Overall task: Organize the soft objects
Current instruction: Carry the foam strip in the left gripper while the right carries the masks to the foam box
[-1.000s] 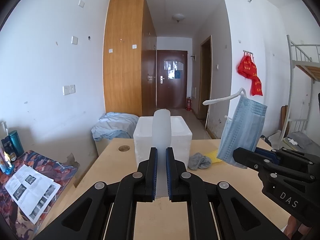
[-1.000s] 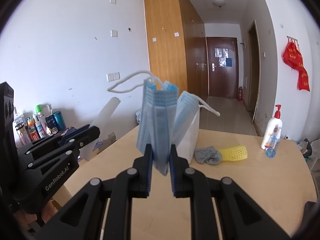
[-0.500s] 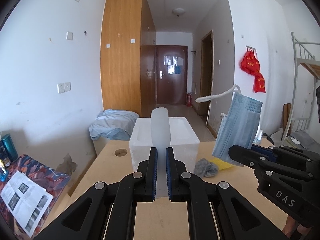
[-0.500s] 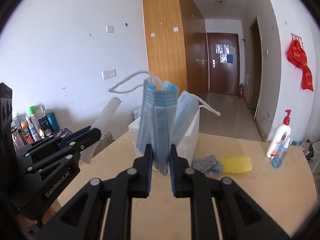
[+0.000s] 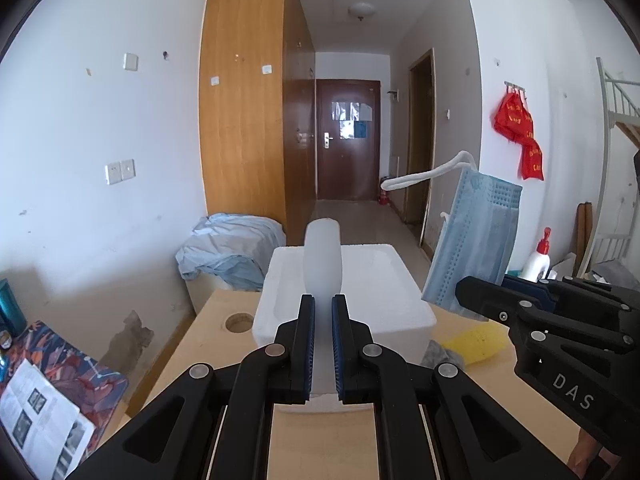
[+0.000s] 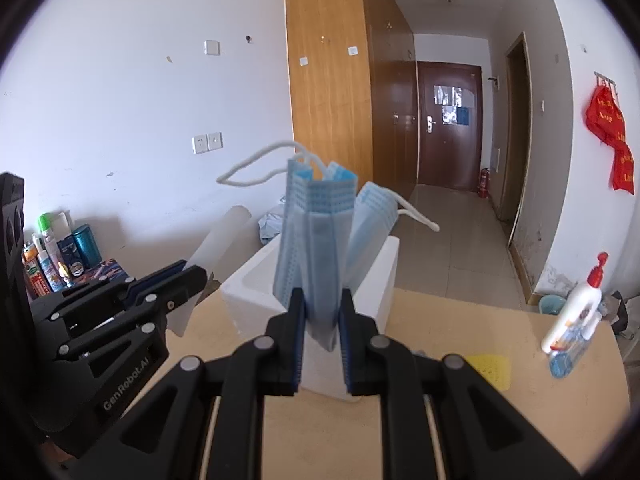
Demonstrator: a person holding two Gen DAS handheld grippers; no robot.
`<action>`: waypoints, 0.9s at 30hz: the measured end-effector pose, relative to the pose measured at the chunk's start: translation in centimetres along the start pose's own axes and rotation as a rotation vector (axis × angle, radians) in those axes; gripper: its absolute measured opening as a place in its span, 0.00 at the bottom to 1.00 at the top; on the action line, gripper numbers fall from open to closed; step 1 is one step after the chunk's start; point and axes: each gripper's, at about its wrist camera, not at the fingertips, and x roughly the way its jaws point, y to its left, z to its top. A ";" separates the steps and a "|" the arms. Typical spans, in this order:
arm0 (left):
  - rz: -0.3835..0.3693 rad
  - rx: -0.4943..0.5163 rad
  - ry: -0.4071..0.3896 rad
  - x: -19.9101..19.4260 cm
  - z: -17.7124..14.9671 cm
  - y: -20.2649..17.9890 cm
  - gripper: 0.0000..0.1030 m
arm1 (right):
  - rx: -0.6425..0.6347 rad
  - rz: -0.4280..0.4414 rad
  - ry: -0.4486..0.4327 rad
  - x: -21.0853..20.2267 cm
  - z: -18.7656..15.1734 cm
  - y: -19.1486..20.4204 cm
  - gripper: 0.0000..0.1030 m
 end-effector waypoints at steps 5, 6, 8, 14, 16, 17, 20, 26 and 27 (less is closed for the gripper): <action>0.001 0.005 0.014 2.6 1.1 0.4 0.08 | -0.003 0.003 0.022 2.5 1.0 -0.4 0.18; 0.002 0.006 0.018 3.3 1.2 0.4 0.08 | -0.003 0.005 0.026 3.1 1.1 -0.4 0.18; -0.003 0.001 0.028 4.3 1.5 0.5 0.08 | -0.006 -0.001 0.027 3.7 1.4 -0.7 0.18; 0.000 -0.003 0.043 6.9 2.4 0.5 0.08 | 0.007 0.000 0.038 5.9 2.1 -1.3 0.18; 0.002 -0.007 0.041 7.5 2.8 0.7 0.08 | 0.011 -0.003 0.037 6.5 2.2 -1.6 0.18; 0.001 -0.011 0.040 7.8 2.9 0.7 0.08 | 0.014 -0.002 0.038 6.7 2.3 -1.7 0.18; 0.001 -0.023 0.051 9.0 3.0 0.7 0.08 | 0.023 0.001 0.040 7.3 2.4 -1.9 0.18; 0.011 -0.017 0.074 10.8 2.9 0.7 0.08 | 0.030 -0.001 0.056 8.2 2.1 -2.4 0.18; 0.010 -0.016 0.076 11.0 2.9 0.7 0.08 | 0.032 -0.004 0.059 8.2 2.0 -2.5 0.18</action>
